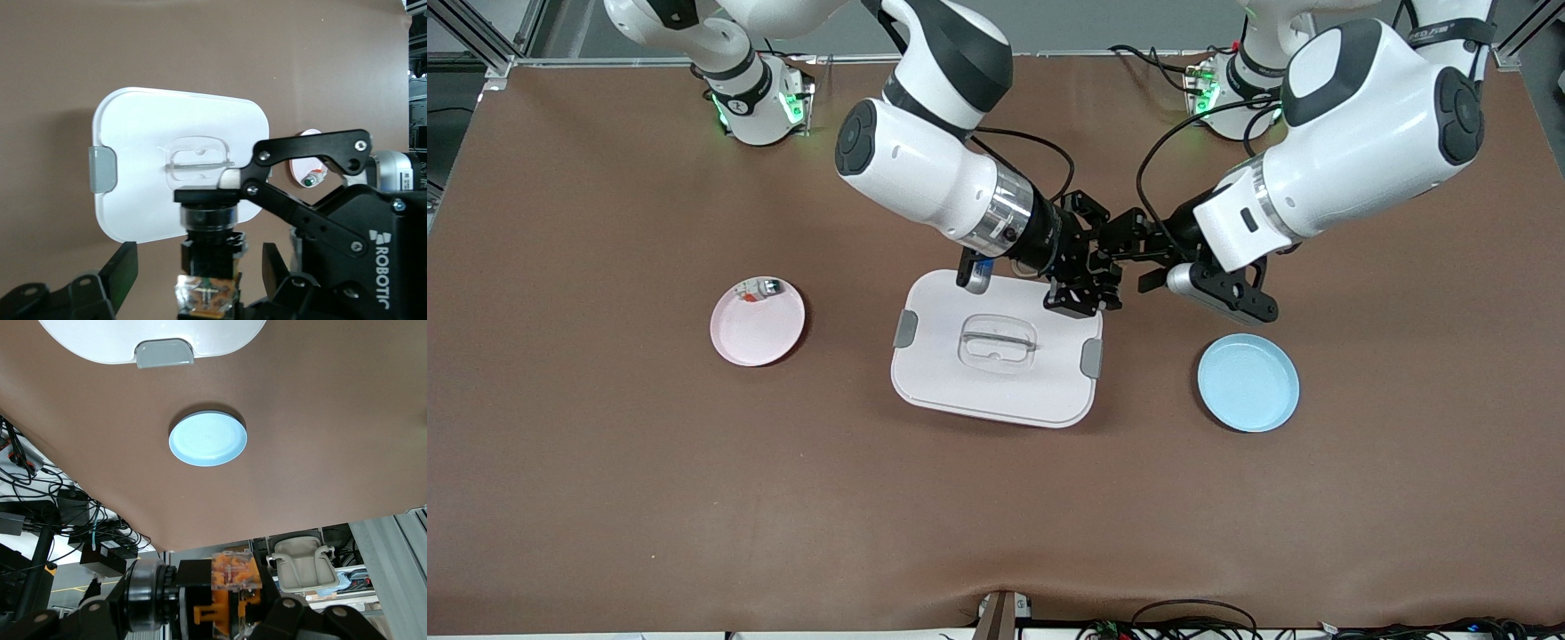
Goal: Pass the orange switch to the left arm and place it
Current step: 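Close the left gripper on the switch while the right gripper opens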
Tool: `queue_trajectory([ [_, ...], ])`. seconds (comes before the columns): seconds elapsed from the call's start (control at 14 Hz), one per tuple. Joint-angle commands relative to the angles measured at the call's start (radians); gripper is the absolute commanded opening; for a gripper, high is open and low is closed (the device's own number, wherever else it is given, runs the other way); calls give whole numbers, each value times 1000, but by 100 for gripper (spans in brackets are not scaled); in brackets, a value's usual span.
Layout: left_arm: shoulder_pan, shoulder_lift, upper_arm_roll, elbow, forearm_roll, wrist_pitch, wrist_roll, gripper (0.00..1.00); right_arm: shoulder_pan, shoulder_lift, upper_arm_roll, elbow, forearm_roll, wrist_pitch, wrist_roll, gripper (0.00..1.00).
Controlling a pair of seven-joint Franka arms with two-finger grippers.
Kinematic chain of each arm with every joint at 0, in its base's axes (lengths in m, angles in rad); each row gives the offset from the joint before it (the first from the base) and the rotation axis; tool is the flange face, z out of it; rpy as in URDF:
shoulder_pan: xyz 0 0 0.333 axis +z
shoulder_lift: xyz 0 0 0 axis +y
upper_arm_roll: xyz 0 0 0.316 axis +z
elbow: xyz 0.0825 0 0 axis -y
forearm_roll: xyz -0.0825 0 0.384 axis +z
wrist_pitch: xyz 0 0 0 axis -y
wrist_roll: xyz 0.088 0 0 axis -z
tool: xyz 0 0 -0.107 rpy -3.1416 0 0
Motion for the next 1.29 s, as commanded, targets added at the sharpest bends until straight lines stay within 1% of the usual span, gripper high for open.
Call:
queue_trajectory([
  [0.0,-7,6,-4,9,-16,4,4,63,4,19,2,35,20,7,16,0],
  [0.07,-5,6,-4,9,-16,-2,5,50,4,19,2,37,20,7,15,0],
  [0.14,-7,6,-4,9,-16,-2,-1,42,4,19,2,35,20,7,15,0],
  [0.21,-8,6,-4,8,-15,-2,-5,37,4,19,2,37,20,7,15,0],
  [0.36,-12,6,-4,8,-15,-2,-10,11,4,19,2,35,20,7,16,0],
  [0.43,-12,7,-4,8,-9,-2,-10,0,4,19,2,37,20,7,16,0],
  [0.57,-8,6,-1,9,2,-7,-10,0,4,19,0,35,20,7,15,0],
  [0.72,-4,6,-1,12,51,-7,-12,0,4,19,-1,35,18,5,12,0],
  [0.79,1,4,-1,12,77,-7,-10,0,5,19,-1,35,18,4,9,54],
  [0.86,7,6,-1,14,89,-7,-10,0,5,19,-1,35,18,4,10,100],
  [1.07,39,1,9,14,93,-7,-7,0,8,19,-1,35,16,4,9,100],
  [1.22,61,-9,9,14,137,-34,-10,0,2,18,-3,35,10,-4,4,100],
])
